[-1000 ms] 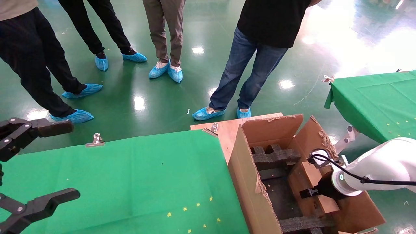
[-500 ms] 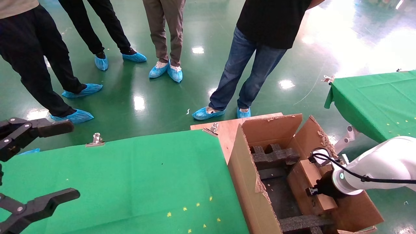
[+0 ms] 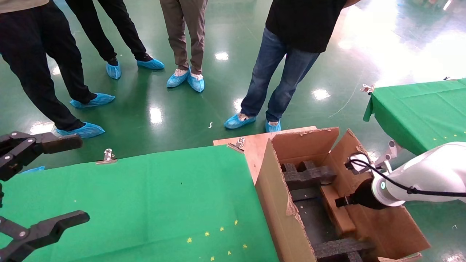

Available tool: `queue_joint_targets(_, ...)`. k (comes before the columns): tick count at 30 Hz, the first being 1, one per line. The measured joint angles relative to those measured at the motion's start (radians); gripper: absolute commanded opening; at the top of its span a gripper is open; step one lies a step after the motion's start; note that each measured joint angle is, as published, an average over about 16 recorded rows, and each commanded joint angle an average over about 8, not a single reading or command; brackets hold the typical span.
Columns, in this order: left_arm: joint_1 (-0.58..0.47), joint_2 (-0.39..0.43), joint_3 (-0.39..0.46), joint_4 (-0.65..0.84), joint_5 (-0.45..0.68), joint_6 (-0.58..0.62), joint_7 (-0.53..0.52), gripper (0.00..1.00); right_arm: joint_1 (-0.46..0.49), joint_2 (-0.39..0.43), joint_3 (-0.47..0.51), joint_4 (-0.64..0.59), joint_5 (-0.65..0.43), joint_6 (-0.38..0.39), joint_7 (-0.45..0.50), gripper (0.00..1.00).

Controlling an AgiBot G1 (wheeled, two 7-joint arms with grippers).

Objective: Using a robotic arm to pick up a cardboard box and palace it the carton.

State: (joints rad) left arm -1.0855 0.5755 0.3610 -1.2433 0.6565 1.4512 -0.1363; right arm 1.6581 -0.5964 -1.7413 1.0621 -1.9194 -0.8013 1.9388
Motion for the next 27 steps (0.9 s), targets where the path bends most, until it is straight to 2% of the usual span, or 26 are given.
queue_joint_targets(8, 0.0, 0.0, 0.0, 0.0, 0.0, 0.0, 0.0, 1.0, 0.091, 0.042, 0.045, 0.07, 0.017, -0.002, -0.01, 1.0)
queue_joint_targets(13, 0.0, 0.0, 0.0, 0.0, 0.0, 0.0, 0.0, 1.0, 0.177, 0.086, 0.091, 0.155, 0.067, -0.02, -0.048, 1.0)
queue_joint_targets(20, 0.0, 0.0, 0.0, 0.0, 0.0, 0.0, 0.0, 1.0, 0.307, 0.146, 0.173, 0.256, 0.241, -0.101, -0.179, 1.0)
queue_joint_targets(27, 0.0, 0.0, 0.0, 0.0, 0.0, 0.0, 0.0, 1.0, 0.406, 0.187, 0.247, 0.292, 0.451, -0.216, -0.328, 1.0)
